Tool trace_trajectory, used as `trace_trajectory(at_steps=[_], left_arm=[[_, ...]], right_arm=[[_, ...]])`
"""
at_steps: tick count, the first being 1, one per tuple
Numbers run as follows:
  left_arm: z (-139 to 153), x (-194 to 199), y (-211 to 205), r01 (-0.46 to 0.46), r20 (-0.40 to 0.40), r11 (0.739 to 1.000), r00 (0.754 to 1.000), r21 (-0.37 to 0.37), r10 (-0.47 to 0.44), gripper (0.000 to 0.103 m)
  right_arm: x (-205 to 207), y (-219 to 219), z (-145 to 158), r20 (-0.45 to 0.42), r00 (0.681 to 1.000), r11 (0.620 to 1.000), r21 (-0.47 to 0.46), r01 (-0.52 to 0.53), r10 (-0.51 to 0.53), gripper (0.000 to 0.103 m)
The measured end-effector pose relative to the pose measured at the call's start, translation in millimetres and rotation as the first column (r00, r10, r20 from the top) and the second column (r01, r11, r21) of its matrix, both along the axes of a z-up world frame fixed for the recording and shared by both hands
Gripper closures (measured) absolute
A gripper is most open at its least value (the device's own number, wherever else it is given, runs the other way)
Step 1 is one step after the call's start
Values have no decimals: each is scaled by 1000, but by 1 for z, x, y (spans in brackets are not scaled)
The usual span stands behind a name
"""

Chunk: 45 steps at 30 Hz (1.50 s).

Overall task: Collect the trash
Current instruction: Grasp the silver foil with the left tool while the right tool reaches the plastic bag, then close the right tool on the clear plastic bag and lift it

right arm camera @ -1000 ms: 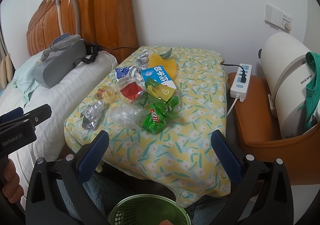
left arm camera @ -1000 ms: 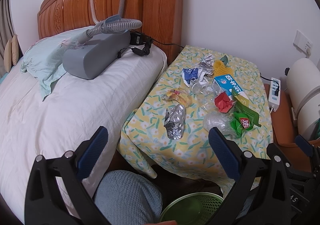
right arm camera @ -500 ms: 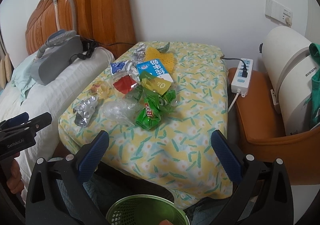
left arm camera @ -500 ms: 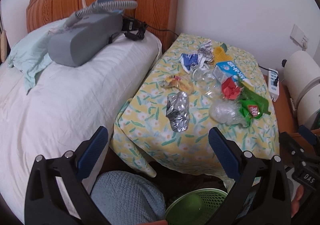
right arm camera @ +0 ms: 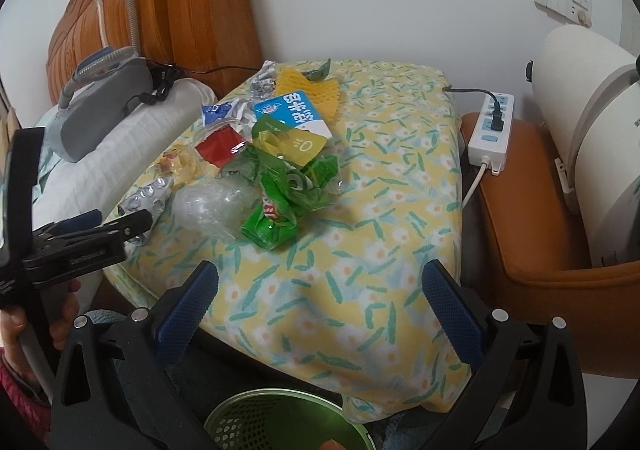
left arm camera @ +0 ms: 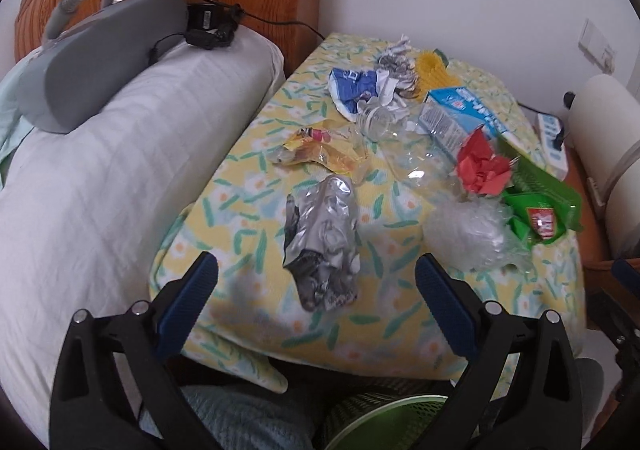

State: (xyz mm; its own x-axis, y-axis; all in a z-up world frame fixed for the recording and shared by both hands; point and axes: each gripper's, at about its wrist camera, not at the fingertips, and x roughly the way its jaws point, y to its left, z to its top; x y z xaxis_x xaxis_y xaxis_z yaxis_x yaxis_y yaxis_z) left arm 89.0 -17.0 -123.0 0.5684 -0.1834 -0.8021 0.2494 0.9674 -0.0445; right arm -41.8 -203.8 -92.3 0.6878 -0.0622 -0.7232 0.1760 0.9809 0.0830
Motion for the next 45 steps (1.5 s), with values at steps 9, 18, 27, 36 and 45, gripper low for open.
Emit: trace_trajectory(at_steps=[9, 18, 27, 36, 45], left_arm=[[-13, 10, -8, 21, -17, 1000, 1000, 9, -21, 11], [-15, 18, -10, 45, -18, 999, 999, 5, -45, 47], [-10, 17, -1, 64, 0, 997, 998, -36, -64, 64], [5, 8, 28, 34, 37, 997, 999, -68, -31, 64], [13, -8, 51, 5, 52, 995, 999, -97, 0, 64]], right_arm=[[23, -11, 0, 9, 1000, 999, -20, -24, 25, 2], [38, 19, 11, 44, 984, 985, -16, -173, 174, 13], [52, 59, 4, 36, 964, 964, -32, -264, 265, 21], [55, 75, 4, 45, 963, 961, -89, -263, 267, 28], [44, 92, 20, 45, 944, 938, -139, -319, 327, 28]])
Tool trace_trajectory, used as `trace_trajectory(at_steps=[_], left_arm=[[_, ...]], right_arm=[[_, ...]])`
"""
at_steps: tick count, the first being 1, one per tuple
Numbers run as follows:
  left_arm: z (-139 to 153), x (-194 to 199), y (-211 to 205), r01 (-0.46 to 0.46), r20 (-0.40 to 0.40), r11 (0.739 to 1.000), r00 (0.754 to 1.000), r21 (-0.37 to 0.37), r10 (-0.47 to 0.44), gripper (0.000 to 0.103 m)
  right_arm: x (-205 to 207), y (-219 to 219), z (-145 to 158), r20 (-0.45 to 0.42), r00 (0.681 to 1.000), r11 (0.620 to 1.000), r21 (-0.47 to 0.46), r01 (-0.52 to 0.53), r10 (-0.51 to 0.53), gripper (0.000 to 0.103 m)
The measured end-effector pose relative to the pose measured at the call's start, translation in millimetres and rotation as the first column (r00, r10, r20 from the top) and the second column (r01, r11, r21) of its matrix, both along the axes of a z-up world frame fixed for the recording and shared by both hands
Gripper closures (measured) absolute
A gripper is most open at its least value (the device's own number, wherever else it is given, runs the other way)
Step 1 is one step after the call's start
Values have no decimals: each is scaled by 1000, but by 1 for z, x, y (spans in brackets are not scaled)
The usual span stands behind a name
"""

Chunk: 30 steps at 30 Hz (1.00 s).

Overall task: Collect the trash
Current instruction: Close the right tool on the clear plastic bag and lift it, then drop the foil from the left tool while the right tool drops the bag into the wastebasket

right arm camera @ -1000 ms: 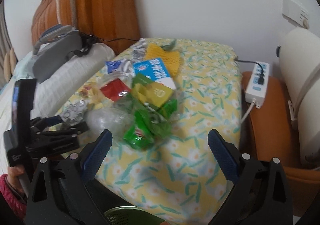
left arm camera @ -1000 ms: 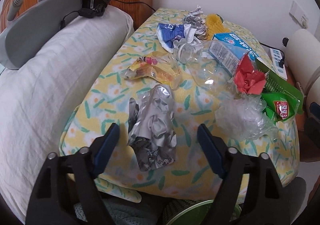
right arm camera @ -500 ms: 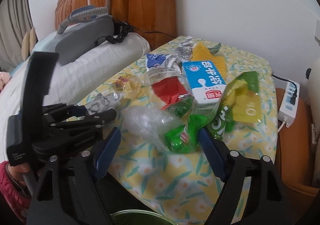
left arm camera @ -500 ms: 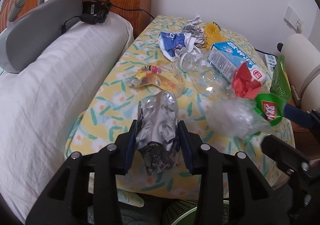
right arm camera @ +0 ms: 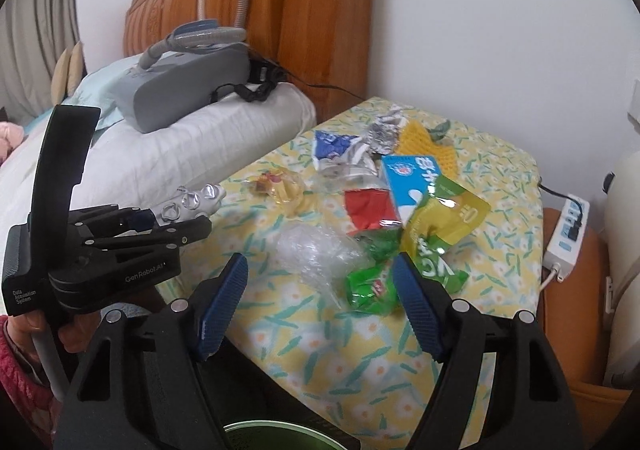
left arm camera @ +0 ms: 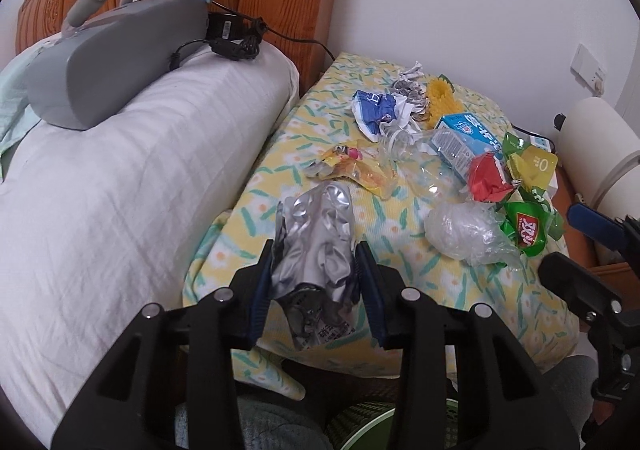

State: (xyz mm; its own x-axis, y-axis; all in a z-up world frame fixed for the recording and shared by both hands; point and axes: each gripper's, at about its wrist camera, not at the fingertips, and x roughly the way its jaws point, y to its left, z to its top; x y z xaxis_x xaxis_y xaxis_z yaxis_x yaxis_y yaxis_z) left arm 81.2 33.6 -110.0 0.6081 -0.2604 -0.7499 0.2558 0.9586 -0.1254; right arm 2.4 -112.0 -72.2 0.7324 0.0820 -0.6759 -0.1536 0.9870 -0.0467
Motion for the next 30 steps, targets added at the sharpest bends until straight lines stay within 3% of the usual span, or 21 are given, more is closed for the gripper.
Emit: trace_trajectory(at_steps=[6, 14, 16, 24, 27, 30], left_arm=[[9, -10, 16, -11, 10, 1000, 1000, -20, 12, 64], [16, -23, 34, -38, 28, 999, 999, -14, 38, 64], [19, -26, 37, -39, 31, 999, 999, -18, 39, 64], [30, -46, 36, -13, 35, 1000, 999, -17, 13, 64], [32, -60, 32, 18, 31, 1000, 999, -4, -18, 64], [29, -75, 26, 63, 10, 998, 998, -1, -63, 64]], right_arm=[[29, 25, -21, -47, 999, 991, -137, -5, -1, 28], [58, 40, -55, -106, 993, 964, -264, 28, -58, 65], [55, 40, -53, -103, 993, 971, -239, 28, -54, 71], [4, 31, -15, -90, 995, 999, -9, -51, 50, 72], [-34, 31, -10, -139, 981, 990, 64, -125, 133, 72], [-73, 29, -28, -244, 951, 980, 101, -169, 189, 71]])
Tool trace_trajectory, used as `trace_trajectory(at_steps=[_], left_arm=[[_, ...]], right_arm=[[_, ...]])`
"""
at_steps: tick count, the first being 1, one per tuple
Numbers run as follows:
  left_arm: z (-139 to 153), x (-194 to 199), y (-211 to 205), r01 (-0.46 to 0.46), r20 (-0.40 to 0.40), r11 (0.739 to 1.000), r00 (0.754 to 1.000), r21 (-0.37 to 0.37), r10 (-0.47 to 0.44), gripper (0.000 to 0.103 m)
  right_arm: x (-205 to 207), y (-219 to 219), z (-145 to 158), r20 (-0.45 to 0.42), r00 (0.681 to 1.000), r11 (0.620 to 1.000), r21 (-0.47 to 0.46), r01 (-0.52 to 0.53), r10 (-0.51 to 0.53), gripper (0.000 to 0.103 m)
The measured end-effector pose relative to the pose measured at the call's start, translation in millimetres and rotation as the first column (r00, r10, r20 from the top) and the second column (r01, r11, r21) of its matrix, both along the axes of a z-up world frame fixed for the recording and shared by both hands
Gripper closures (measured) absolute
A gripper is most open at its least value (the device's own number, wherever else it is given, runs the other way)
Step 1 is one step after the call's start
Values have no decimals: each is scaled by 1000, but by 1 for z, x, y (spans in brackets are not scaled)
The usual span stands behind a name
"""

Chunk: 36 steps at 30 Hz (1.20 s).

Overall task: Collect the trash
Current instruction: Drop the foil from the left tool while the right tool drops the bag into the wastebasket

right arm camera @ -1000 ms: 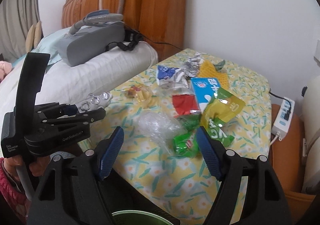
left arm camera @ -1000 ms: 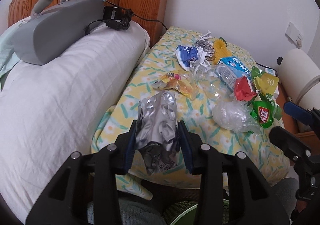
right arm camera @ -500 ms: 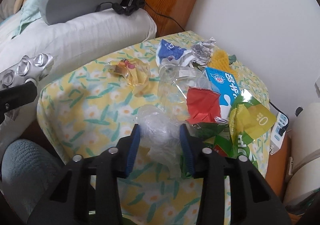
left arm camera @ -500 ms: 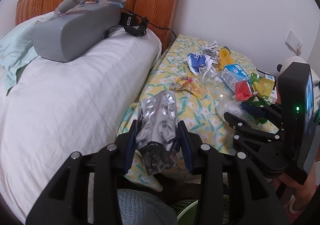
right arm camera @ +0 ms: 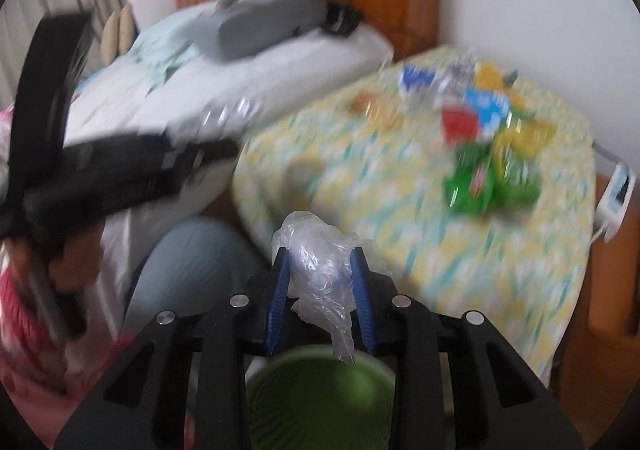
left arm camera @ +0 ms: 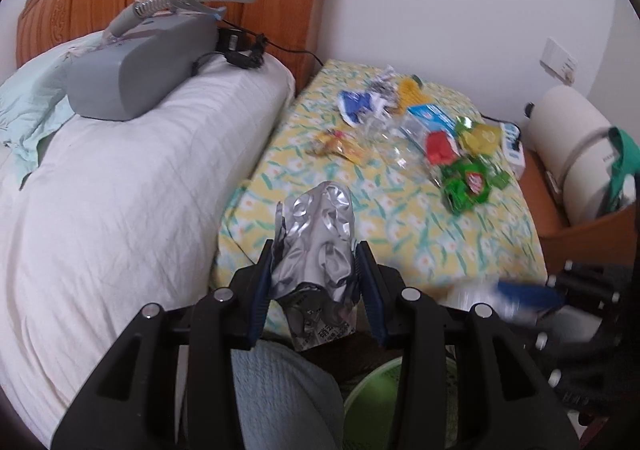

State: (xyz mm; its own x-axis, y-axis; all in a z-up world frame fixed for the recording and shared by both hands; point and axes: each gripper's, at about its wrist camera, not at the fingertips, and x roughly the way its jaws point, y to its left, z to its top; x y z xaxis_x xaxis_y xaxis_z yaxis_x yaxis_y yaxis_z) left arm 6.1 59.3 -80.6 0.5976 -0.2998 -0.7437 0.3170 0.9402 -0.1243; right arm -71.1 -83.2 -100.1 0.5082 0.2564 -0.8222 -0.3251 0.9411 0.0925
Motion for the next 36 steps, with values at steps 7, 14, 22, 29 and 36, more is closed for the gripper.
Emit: trace_trajectory(at_steps=[7, 14, 22, 29, 36], left_arm=[[-24, -32, -21, 120, -85, 993, 989, 2, -120, 64], [-40, -58, -39, 215, -140, 976, 968, 41, -208, 64], [-69, -97, -71, 403, -262, 914, 887, 40, -380, 63], [-97, -124, -107, 564, -344, 826, 777, 8, -528, 63], [-121, -147, -138, 681, -397, 732, 667, -20, -631, 45]], right_arm=[[-47, -12, -83, -199, 976, 995, -63, 76, -87, 43], [-51, -36, -75, -111, 969, 974, -87, 210, -218, 13], [-55, -86, -36, 13, 922, 922, -12, 388, -387, 7], [-67, -115, -41, 21, 898, 898, 3, 440, -440, 7], [-70, -123, -40, 34, 885, 885, 1, 465, -465, 7]])
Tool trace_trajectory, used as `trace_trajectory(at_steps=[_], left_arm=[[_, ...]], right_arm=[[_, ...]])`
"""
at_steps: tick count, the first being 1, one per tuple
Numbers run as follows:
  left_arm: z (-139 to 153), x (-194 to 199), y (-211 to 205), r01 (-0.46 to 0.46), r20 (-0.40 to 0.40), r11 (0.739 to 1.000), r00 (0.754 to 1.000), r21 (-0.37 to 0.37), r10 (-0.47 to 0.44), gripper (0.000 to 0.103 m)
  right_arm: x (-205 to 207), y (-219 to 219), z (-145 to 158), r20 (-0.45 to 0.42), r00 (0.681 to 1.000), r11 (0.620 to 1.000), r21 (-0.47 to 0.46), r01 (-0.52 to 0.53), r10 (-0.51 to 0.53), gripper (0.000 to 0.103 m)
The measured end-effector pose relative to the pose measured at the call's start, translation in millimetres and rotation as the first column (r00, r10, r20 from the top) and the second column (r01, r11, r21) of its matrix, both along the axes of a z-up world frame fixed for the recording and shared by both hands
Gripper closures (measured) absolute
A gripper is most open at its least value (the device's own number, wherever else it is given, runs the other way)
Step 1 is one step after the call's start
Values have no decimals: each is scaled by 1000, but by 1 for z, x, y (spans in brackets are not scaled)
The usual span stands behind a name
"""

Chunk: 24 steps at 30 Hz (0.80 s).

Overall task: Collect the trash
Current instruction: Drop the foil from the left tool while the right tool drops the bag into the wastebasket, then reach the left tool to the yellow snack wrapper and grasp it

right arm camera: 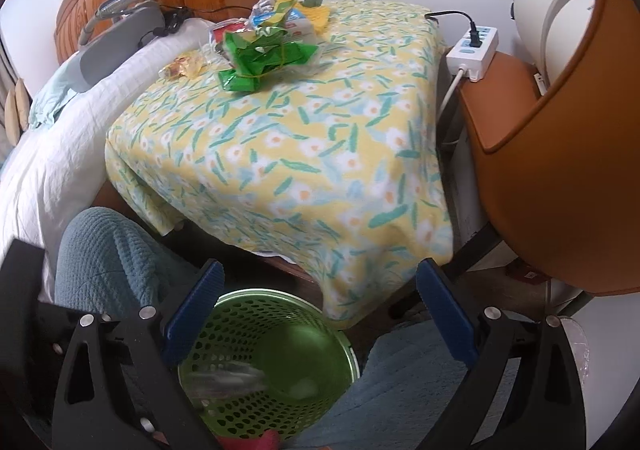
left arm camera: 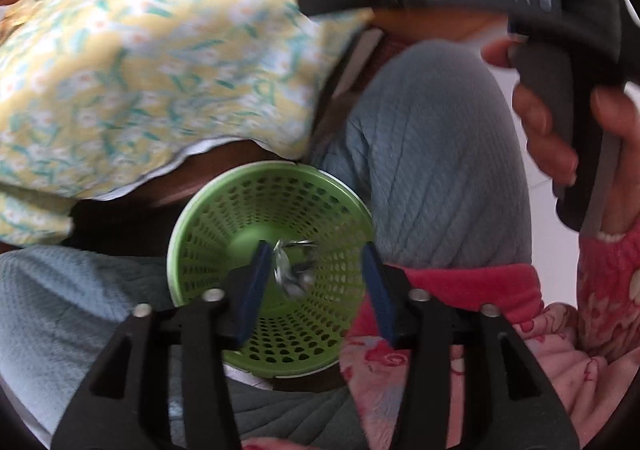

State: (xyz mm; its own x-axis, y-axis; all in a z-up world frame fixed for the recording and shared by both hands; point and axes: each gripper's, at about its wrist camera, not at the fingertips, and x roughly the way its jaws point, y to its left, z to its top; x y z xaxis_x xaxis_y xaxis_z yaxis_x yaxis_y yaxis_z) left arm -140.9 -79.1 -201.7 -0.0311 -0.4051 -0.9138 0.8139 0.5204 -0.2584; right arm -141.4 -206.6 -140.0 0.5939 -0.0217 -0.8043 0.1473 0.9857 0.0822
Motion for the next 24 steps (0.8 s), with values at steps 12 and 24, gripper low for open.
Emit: trace_trajectory(at_steps=[12, 24], left_arm=[[43, 33, 30, -218, 184, 974, 956, -69, 227, 14], [91, 93, 79, -458, 364, 878, 801, -140, 476, 8]], right_arm=[[-2, -4, -2, 0, 1000, 1000, 10, 8, -8, 7], [30, 21, 32, 82, 994, 995, -68, -67, 73, 7]])
